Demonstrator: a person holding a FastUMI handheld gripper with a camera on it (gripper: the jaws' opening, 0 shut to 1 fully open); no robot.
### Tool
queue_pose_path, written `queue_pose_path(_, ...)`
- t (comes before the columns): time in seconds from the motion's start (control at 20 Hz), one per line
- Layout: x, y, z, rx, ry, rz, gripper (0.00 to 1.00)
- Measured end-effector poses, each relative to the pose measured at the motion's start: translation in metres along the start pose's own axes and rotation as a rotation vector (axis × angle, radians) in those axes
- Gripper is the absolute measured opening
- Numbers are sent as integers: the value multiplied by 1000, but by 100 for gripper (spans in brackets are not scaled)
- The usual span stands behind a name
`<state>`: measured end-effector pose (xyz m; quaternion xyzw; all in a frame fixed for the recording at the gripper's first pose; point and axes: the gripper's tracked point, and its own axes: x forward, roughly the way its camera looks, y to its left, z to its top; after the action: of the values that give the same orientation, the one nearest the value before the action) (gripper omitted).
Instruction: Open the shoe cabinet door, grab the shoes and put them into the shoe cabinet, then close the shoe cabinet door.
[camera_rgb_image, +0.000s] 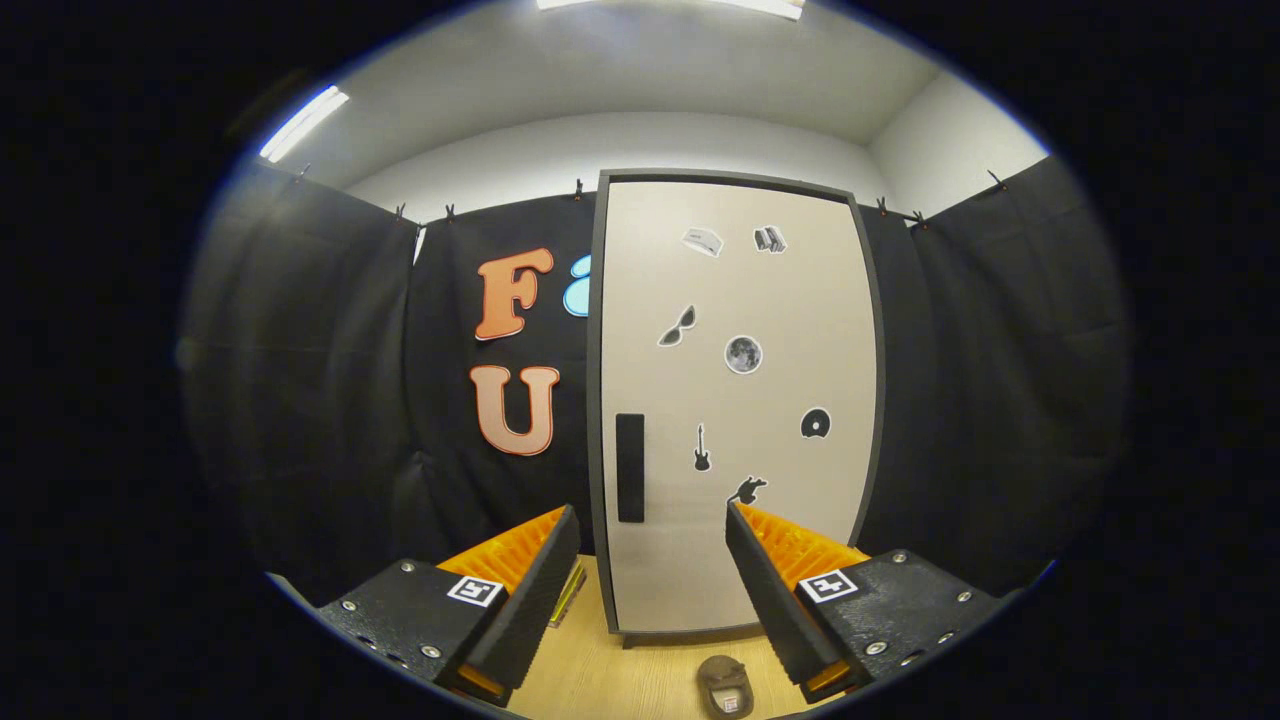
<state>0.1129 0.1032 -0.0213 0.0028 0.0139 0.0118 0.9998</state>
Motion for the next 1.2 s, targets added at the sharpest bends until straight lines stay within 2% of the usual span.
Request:
queue_pose_path(0.15, 22, 4, -7, 16, 20, -18, 92)
queue_pose_path(0.25, 41, 3, -12, 15, 25, -26, 88)
queue_pose_path(0.6, 108, 20, -30, -4, 59, 18, 87)
queue_pose_path(0.85, 151, 36, -35, -19, 59, 46, 74)
queue_pose_path(1.0, 170, 33, -40, -47, 59, 22, 65)
queue_pose_path(1.2, 183, 34, -47, -53, 73, 6, 43)
